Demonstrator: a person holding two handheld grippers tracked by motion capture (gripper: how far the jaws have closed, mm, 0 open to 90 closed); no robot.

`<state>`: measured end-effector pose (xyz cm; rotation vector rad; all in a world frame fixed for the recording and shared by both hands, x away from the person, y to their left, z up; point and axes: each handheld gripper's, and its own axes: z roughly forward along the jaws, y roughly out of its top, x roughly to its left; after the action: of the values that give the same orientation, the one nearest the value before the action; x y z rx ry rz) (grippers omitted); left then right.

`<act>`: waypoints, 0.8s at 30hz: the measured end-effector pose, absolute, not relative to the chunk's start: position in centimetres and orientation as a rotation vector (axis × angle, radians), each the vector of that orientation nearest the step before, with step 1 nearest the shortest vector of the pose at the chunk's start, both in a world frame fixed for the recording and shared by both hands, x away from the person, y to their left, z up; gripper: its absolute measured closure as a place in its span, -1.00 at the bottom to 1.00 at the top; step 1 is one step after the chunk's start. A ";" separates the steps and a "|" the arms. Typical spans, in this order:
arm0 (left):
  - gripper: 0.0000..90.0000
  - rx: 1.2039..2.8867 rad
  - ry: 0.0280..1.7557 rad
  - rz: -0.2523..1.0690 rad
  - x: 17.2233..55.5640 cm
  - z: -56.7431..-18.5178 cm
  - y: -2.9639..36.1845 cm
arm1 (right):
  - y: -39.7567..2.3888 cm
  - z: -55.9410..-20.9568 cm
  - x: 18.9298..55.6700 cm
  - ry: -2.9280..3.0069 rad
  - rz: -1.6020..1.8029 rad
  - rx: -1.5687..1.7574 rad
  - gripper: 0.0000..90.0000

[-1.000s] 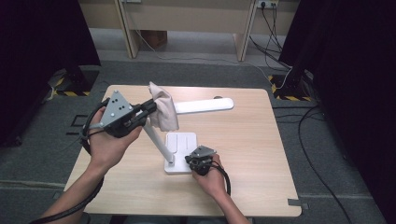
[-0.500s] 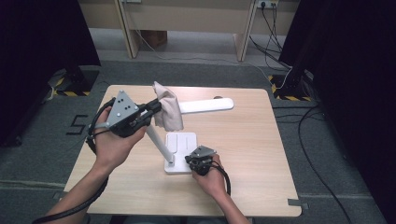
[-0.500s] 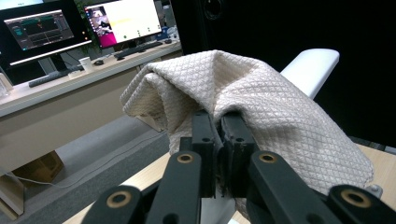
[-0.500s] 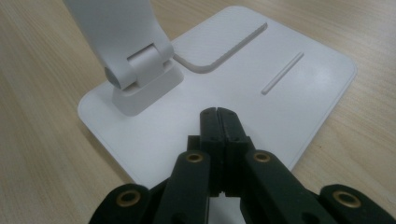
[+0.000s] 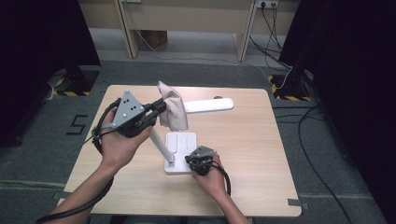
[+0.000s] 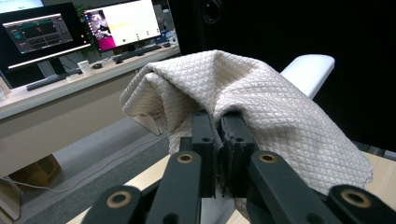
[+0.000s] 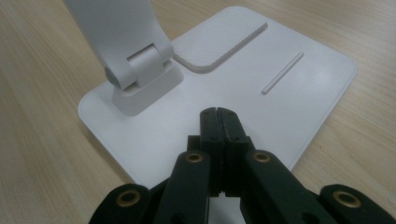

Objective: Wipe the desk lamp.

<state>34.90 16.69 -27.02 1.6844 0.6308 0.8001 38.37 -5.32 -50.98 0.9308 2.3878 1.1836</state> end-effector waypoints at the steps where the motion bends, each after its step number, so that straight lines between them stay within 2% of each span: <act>1: 0.90 1.686 0.629 0.799 34.9 -27.0 16.5 | -5.3 -51.0 38.4 2.388 1.184 0.931 1.00; 24: 0.90 1.702 0.604 0.795 35.4 -26.8 14.9 | -5.3 -51.0 38.4 2.387 1.186 0.927 1.00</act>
<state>35.36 14.86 -26.83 1.7017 0.6038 0.7950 38.37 -5.33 -51.00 0.9267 2.3869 1.1856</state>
